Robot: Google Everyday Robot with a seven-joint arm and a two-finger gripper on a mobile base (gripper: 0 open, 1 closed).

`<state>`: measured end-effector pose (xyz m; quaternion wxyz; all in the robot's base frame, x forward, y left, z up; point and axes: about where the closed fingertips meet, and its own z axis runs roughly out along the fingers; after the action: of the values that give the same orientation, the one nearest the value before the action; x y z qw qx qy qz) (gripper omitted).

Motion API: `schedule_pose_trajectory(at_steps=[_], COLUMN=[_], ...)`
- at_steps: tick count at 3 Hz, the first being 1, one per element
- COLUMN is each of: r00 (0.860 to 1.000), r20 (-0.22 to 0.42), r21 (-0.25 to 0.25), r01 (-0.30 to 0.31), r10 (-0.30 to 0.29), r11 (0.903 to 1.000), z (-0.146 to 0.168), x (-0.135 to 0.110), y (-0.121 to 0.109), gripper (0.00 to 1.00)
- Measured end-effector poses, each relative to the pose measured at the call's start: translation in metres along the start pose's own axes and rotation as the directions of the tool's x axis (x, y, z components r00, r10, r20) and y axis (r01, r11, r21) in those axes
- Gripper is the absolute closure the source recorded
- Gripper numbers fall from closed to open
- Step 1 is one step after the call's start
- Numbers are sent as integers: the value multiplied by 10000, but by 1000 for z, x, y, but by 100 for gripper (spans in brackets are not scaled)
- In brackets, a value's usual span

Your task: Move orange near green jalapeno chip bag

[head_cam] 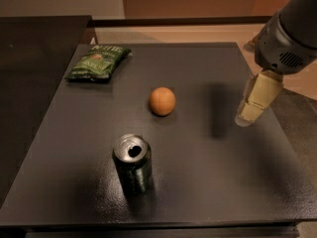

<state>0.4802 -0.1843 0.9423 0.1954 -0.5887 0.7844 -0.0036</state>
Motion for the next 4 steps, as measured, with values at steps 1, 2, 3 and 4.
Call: schedule_pose_trajectory(at_steps=[1, 2, 3, 4], r00=[9966, 9872, 9723, 9584], r20=[818, 1594, 2333, 2821], r21=[-239, -585, -1058, -1606], r01=[-61, 5, 379, 923], r10=[80, 88, -122, -439], r11=[9997, 9983, 9937, 9827], z=[36, 64, 83, 97], x=[-25, -54, -87, -115], y=[-9, -13, -6, 10], gripper=[0, 0, 0, 0])
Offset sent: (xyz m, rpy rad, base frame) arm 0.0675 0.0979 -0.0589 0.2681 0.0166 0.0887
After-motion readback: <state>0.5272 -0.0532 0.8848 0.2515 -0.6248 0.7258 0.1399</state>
